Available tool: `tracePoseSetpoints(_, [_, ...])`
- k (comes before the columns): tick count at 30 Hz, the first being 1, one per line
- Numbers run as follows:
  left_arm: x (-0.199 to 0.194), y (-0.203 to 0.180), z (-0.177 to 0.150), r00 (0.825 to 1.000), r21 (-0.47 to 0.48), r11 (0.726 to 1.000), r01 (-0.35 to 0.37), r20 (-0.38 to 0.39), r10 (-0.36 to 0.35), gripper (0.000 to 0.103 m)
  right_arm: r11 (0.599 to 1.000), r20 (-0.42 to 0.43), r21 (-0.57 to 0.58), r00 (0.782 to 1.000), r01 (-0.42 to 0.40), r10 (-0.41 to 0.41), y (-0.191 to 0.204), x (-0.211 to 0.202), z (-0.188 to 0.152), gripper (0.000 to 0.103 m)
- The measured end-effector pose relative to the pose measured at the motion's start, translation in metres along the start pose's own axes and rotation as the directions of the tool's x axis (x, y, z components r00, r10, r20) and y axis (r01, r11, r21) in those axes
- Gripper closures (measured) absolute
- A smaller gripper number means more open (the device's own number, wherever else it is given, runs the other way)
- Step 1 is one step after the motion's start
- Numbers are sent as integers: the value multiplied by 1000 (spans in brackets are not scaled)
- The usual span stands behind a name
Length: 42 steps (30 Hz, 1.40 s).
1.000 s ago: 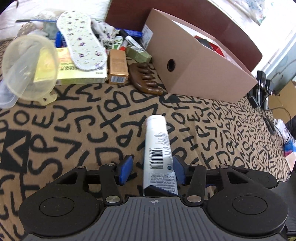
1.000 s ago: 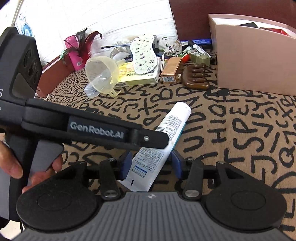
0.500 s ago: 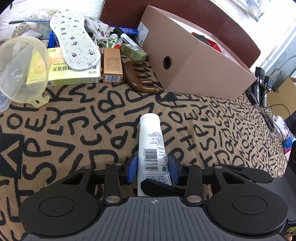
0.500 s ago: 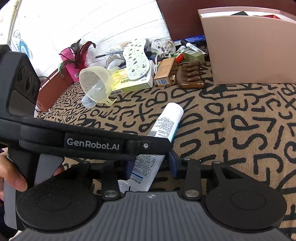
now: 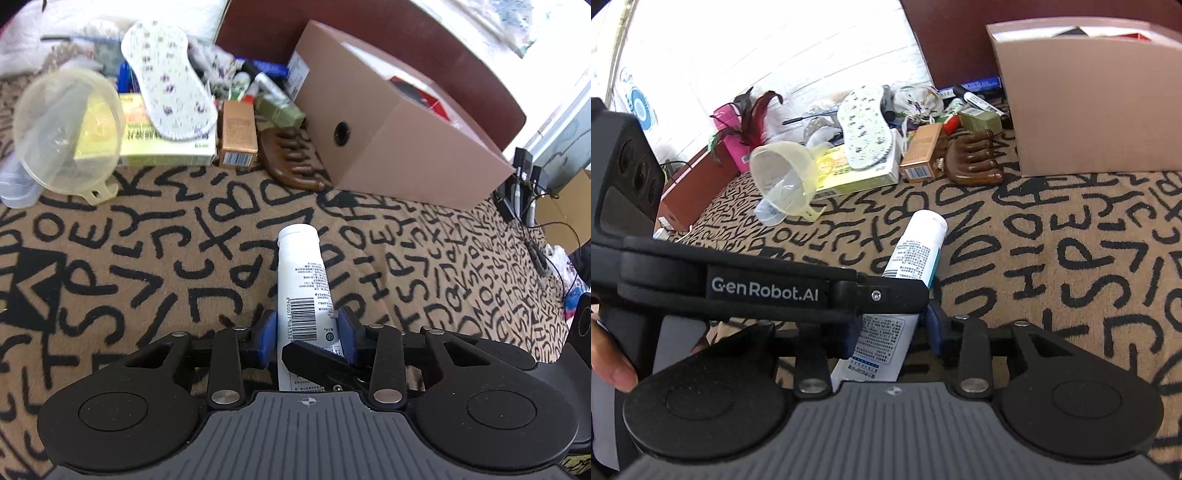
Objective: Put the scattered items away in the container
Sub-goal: 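Carry the lotion tube into the cardboard box and release it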
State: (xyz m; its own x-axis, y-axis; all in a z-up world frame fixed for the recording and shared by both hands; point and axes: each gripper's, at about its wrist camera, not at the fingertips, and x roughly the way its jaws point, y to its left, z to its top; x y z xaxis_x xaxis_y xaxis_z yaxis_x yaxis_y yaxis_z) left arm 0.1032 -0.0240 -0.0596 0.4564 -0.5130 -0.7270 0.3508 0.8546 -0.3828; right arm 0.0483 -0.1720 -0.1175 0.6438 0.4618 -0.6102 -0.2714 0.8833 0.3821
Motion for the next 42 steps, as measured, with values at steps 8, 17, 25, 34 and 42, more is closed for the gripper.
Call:
tracePoseSetpoints(8, [-35, -33, 32, 989, 46, 997, 64, 131, -70, 66, 997, 116, -73, 993, 11, -3, 8, -43, 25, 65])
tracePoseSetpoints(17, [-34, -80, 108, 963, 114, 987, 110, 234, -134, 66, 986, 237, -148, 971, 77, -40, -9, -76, 96, 65])
tracePoseSetpoints(25, [0, -116, 173, 940, 123, 977, 172, 276, -200, 66, 967, 293, -195, 950, 167, -105, -51, -78, 158, 66])
tracePoseSetpoints(34, [41, -120, 242, 925, 97, 978, 183, 320, -205, 65, 945, 295, -238, 944, 223, -149, -88, -54, 226, 65])
tracePoseSetpoints(42, [88, -87, 267, 944, 34, 988, 153, 290, -156, 63, 958, 247, -224, 961, 180, -123, -110, 8, 250, 65])
